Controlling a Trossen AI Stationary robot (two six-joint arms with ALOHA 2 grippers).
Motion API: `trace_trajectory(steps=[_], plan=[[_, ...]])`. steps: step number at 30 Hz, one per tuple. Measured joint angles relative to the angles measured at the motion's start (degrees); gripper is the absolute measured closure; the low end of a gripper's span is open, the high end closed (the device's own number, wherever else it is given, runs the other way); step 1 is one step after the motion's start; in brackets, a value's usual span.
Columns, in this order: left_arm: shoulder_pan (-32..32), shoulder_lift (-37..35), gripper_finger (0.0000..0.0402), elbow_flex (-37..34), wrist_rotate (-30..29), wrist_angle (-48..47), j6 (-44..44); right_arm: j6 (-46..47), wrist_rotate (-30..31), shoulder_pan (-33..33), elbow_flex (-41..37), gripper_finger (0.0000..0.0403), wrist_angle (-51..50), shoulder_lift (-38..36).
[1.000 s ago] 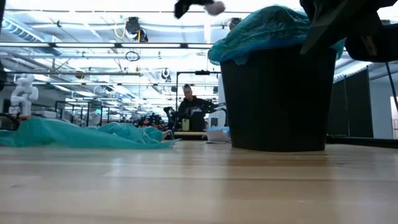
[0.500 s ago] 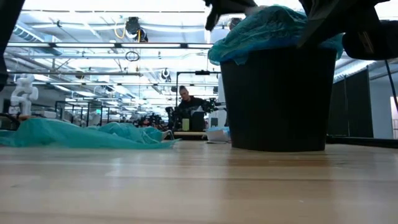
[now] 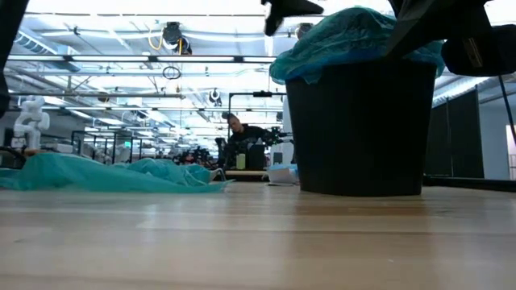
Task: Place trash/remove bag and relplace
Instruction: Put the white paper into the trash bin
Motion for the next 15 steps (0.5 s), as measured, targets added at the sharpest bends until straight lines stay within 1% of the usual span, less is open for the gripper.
trace_trajectory(steps=[3, 5, 7, 8, 10, 12, 15], plan=[[1.2, -2.8, 0.0288, 0.0, -2.8, -5.7, 1.5, 0.0, 0.1, 0.0, 0.0, 0.0403, -0.1, 0.0], [2.1, -4.7, 0.0288, 0.0, -6.3, -10.4, 1.9, 0.0, 0.2, 0.0, 0.0, 0.0403, -0.2, 0.0], [3.0, -6.2, 0.0288, 0.0, -10.2, -13.1, 3.7, 0.0, 0.2, 0.0, 0.0, 0.0403, -0.2, 0.0], [3.6, -7.0, 0.0288, 0.0, -12.1, -16.2, 4.1, 0.0, 0.2, 0.0, 0.0, 0.0403, -0.2, 0.0], [4.8, -7.6, 0.0288, 0.0, -13.5, -20.6, 3.9, 0.0, 0.2, 0.0, 0.0, 0.0403, -0.4, 0.0], [6.1, -7.6, 0.0288, 0.0, -13.5, -27.3, 2.7, 0.0, 0.4, 0.0, 0.0, 0.0403, -0.3, 0.0], [7.6, -6.0, 0.0288, -0.1, -15.0, -34.0, 3.0, -0.1, 2.0, 0.0, 0.0, 0.0403, -0.3, 0.0]])
